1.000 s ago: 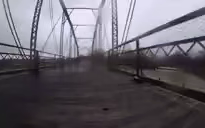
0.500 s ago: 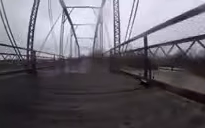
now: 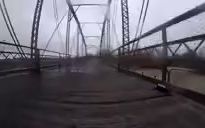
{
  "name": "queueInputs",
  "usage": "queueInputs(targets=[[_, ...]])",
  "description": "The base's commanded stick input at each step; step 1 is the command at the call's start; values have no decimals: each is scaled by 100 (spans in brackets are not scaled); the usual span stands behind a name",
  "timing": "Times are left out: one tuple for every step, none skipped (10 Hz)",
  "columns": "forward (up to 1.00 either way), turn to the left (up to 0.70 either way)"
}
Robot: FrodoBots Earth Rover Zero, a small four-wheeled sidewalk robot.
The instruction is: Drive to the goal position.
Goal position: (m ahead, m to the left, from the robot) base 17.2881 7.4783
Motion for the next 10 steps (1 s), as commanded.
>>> queueInputs(targets=[[100,3],[100,4],[100,4],[100,3],[100,4],[100,4],[100,4],[100,3],[100,1],[100,0]])
